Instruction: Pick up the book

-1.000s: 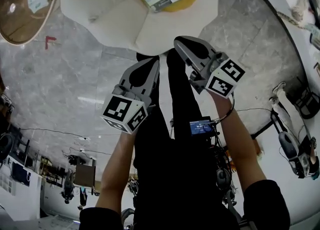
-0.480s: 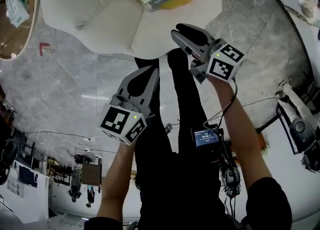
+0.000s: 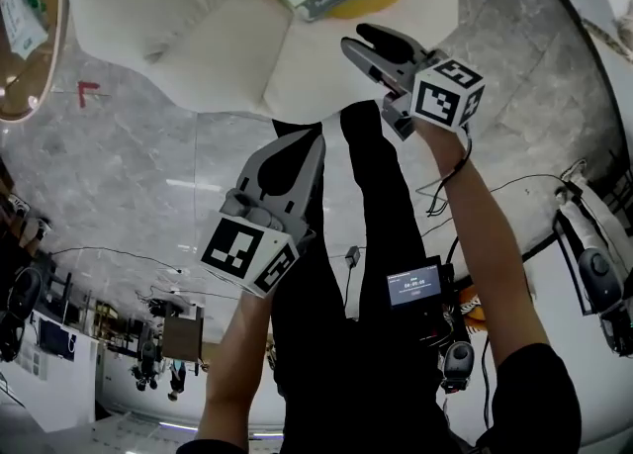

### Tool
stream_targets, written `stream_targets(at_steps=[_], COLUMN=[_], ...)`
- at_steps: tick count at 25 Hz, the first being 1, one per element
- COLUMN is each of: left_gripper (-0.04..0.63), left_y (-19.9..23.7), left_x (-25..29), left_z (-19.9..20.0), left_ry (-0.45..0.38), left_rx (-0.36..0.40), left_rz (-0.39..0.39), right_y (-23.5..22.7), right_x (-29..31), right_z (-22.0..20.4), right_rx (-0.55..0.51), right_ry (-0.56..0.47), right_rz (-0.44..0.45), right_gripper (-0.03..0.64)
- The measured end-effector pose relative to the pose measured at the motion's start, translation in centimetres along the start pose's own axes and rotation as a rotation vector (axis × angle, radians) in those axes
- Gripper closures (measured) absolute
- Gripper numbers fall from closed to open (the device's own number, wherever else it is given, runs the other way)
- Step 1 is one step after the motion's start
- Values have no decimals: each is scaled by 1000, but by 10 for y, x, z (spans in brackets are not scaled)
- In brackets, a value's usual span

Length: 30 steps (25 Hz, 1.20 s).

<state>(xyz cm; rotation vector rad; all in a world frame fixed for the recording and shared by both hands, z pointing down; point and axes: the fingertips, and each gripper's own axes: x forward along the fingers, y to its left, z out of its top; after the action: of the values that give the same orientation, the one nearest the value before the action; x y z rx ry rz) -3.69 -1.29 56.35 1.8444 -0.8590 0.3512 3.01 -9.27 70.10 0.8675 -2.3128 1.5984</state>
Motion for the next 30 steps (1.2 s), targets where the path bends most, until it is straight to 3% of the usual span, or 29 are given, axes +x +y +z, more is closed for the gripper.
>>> stream_targets(at_steps=[7, 30], left_gripper=[580, 580], left_y=[10, 50], left_x=[13, 37], left_z=[-11, -64], left_ry=[6, 55], left_rx=[-15, -41], left_rz=[4, 33], right_y=[-57, -171], right_x=[19, 69], right_z=[-8, -47], right_rx=[93, 186], right_ry=[-10, 21], right_rz=[-49, -157], right_gripper=[371, 301])
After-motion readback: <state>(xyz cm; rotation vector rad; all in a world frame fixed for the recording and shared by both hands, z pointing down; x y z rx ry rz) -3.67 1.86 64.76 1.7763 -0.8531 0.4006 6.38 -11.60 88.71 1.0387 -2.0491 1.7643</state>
